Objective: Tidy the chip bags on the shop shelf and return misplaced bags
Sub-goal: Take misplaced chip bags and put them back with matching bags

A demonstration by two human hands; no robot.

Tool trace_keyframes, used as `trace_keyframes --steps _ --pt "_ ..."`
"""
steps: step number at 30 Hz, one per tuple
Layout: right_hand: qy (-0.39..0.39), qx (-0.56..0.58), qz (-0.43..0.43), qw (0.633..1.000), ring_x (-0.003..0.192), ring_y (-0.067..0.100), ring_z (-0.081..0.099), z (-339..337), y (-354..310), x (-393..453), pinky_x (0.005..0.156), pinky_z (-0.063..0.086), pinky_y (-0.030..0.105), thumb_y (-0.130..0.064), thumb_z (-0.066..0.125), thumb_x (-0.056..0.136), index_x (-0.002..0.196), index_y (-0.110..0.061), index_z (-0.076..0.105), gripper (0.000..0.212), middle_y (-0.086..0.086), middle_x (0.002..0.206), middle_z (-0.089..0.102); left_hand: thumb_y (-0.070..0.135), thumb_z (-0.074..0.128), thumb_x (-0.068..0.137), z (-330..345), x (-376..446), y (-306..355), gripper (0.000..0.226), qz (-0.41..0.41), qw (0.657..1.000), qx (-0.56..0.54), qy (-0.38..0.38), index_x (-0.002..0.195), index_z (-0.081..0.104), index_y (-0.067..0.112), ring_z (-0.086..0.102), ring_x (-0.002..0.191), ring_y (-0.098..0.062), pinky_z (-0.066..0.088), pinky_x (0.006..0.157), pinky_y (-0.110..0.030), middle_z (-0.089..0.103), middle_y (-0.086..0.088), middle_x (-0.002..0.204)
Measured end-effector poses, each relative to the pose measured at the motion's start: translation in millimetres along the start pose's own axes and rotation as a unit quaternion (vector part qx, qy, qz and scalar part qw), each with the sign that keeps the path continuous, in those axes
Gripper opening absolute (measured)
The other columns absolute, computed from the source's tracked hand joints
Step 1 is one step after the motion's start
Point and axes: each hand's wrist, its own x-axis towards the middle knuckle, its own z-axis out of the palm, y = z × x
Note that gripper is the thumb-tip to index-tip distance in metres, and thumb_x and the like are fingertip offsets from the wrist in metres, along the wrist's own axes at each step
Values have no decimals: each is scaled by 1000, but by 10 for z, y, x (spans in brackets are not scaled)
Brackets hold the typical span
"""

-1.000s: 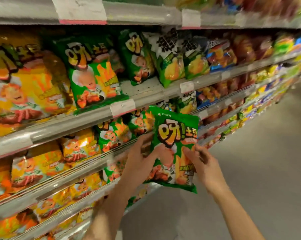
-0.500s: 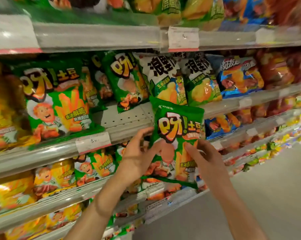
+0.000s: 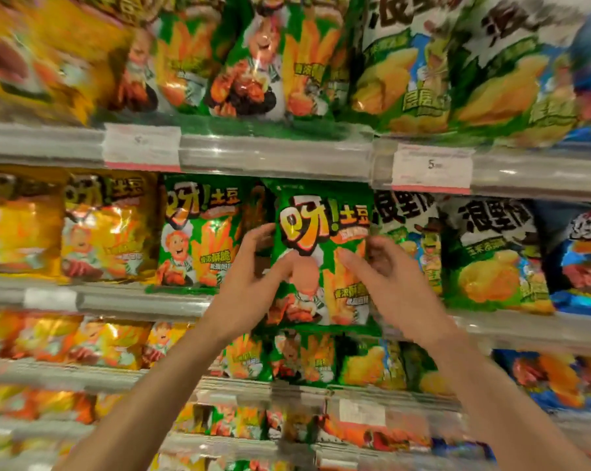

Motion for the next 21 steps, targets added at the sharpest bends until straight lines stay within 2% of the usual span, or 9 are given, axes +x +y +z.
trace_keyframes --steps 2,4,5,8,10,12,15,18,21 --pt "-19 -12 -5 1000 86 -3 63 59 -102 205 78 47 18 -50 66 89 95 -40 55 17 -19 92 65 50 58 94 -78 117 54 54 -7 1000 5 22 143 36 36 58 119 -6 48 100 -31 53 19 129" --pt "-32 -2 -9 999 85 -7 57 122 -201 369 73 43 12 -45 66 92 88 -40 50 17 -24 92 57 48 55 96 -105 233 109 57 -8 999 11 41 145 33 32 57 118 -6 48 90 -18 52 13 132" --pt "-34 3 -10 999 88 -7 57 140 -207 445 74 44 13 -44 67 92 90 -39 51 17 -23 93 57 52 55 95 -93 294 129 61 -11 999 13 47 147 31 30 56 117 -5 47 87 -16 51 12 135" --pt "-20 16 -2 1000 98 4 64 210 -158 575 90 53 29 -42 70 91 104 -34 54 22 -19 98 63 60 53 93 0 453 181 74 -43 997 -6 61 151 20 29 50 123 -11 43 100 -29 45 8 140" --pt "-4 14 1 1000 101 11 68 250 -75 610 97 55 39 -41 70 91 109 -31 56 25 -12 104 68 57 52 94 81 578 148 76 -57 995 -39 77 154 15 28 51 123 -16 42 99 -31 46 4 141" --pt "4 4 2 1000 104 14 68 286 -26 597 98 54 44 -43 69 91 115 -30 54 30 -10 109 69 54 51 96 151 657 81 74 -61 992 -57 95 154 16 26 49 129 -18 41 101 -31 45 0 147" --pt "15 -7 4 1000 104 13 67 337 26 544 98 54 43 -41 69 92 115 -33 49 31 -19 102 63 48 51 99 214 653 -31 67 -44 990 -73 110 153 21 23 46 133 -17 40 110 -35 46 1 147" --pt "26 -11 3 1000 107 13 67 385 28 490 98 55 43 -45 68 91 129 -26 48 46 -10 115 66 45 50 100 196 635 -75 63 -32 991 -73 110 152 23 22 44 133 -14 38 111 -34 46 4 144" --pt "23 -16 9 1000 108 10 63 370 -1 479 98 52 35 -44 66 93 139 -21 45 56 -11 119 59 46 50 100 158 640 -86 63 -31 993 -53 104 152 23 22 44 133 -14 38 108 -30 45 4 145"
